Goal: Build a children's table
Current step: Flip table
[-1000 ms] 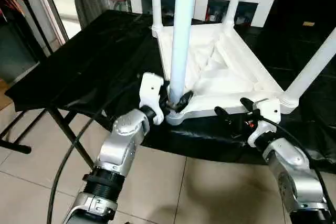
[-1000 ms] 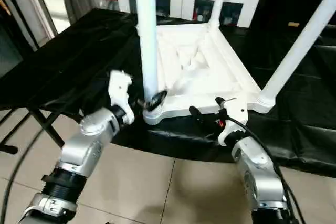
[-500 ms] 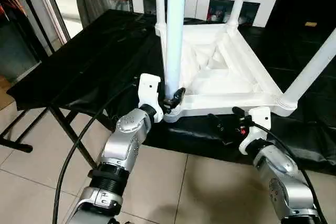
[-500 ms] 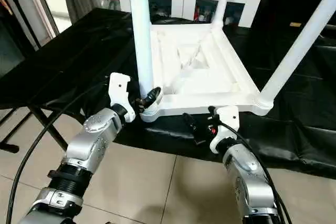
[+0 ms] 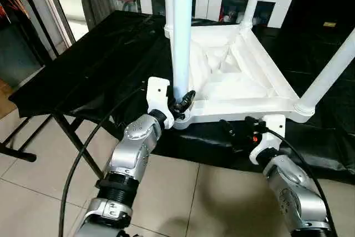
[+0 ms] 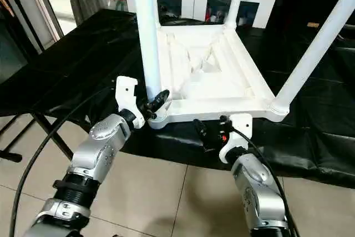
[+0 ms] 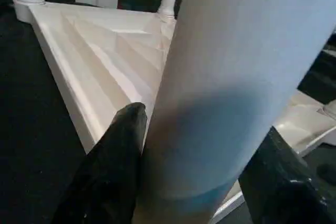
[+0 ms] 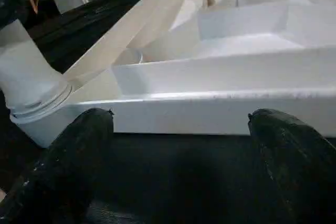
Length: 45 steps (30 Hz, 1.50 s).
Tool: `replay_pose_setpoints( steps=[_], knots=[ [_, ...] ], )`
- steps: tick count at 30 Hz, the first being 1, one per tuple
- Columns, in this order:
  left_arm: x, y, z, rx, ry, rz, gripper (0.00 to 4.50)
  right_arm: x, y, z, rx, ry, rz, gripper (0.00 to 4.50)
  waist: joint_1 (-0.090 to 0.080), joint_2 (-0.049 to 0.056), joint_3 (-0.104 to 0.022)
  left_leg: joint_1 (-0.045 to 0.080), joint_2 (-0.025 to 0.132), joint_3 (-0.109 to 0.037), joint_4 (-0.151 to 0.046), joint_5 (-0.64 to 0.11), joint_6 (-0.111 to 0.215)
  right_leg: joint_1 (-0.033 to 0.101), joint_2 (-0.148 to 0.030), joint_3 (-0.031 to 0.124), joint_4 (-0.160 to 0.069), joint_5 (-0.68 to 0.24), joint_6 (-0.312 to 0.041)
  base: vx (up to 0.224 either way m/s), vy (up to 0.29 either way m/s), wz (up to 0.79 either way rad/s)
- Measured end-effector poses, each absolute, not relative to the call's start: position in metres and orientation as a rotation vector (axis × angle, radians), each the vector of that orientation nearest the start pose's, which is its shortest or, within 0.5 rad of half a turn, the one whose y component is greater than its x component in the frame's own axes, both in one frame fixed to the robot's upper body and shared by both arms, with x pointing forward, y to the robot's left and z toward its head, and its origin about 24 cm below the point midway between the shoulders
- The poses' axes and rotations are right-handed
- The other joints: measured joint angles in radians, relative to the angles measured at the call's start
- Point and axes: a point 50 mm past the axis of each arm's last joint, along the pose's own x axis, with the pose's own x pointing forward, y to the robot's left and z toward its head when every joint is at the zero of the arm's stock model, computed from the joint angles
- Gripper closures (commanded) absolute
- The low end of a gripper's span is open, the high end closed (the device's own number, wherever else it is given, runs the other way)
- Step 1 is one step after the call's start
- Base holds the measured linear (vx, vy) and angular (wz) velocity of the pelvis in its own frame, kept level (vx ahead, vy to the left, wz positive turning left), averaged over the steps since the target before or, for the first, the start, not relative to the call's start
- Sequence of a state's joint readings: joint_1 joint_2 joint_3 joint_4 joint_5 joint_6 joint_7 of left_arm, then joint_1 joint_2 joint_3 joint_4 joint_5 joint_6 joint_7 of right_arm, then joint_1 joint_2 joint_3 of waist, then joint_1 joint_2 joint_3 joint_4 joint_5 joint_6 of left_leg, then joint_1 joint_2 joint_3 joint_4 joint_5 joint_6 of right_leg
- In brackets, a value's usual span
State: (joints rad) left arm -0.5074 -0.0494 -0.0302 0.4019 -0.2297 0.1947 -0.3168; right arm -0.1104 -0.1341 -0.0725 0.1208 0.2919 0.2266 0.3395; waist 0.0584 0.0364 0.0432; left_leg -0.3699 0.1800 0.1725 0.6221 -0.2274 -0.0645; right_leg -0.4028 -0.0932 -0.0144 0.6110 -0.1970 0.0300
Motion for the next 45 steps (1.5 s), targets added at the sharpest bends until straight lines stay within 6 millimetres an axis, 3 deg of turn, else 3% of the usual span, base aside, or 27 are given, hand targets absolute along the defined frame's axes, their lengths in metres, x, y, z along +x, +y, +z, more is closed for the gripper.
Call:
replay_pose_setpoints(
  steps=[8,16,23,29,33,39,45],
  knots=[
    [0.335,0.069,0.083,-0.348,0.082,-0.499,2.21,0.272,-0.174,0.025,0.378,0.226,0.244,0.00,-0.004,0.020,0.001,0.000,-0.001,0.000,-0.001,0.000,0.000,0.000,0.000,0.001,0.001,0.000,0.000,0.000,0.000,0.00],
    [0.334,0.069,0.090,-0.482,0.063,-0.491,2.21,0.286,-0.189,0.030,0.559,0.202,0.120,0.00,-0.004,0.024,-0.001,-0.003,-0.001,0.000,-0.005,0.004,0.004,-0.002,0.000,0.000,-0.001,0.000,0.001,0.000,0.000,0.00],
    [0.330,0.071,0.086,-0.485,0.074,-0.486,2.21,0.308,-0.182,0.055,0.753,0.078,0.154,0.00,-0.002,0.026,-0.002,-0.003,-0.001,0.000,-0.005,0.004,0.006,-0.006,0.000,0.000,-0.001,0.000,0.000,0.000,0.000,0.00],
    [0.329,0.071,0.084,-0.495,0.086,-0.484,2.21,0.313,-0.182,0.057,0.795,0.067,0.164,0.00,0.000,0.025,-0.001,-0.005,-0.001,0.001,-0.005,0.005,0.006,-0.007,0.000,0.000,-0.001,0.000,0.000,0.000,0.000,0.00],
    [0.327,0.072,0.083,-0.496,0.092,-0.487,2.21,0.330,-0.179,0.056,0.880,0.090,0.111,0.00,-0.002,0.025,-0.001,-0.007,-0.001,0.002,-0.005,0.006,0.008,-0.011,0.000,0.000,0.001,0.000,0.000,0.000,0.000,0.00],
    [0.322,0.071,0.083,-0.502,0.095,-0.520,2.21,0.352,-0.174,0.056,0.960,0.129,0.071,0.00,0.010,0.025,-0.001,-0.016,-0.001,0.002,-0.003,0.009,0.012,-0.018,-0.001,-0.001,0.002,0.000,0.000,0.000,0.000,0.00],
    [0.322,0.070,0.083,-0.504,0.106,-0.530,2.21,0.364,-0.171,0.058,1.012,0.128,0.043,0.00,0.023,0.023,0.000,-0.017,-0.001,0.002,-0.001,0.009,0.013,-0.018,-0.002,-0.001,0.004,0.000,0.000,0.000,0.000,0.00]
  ],
)
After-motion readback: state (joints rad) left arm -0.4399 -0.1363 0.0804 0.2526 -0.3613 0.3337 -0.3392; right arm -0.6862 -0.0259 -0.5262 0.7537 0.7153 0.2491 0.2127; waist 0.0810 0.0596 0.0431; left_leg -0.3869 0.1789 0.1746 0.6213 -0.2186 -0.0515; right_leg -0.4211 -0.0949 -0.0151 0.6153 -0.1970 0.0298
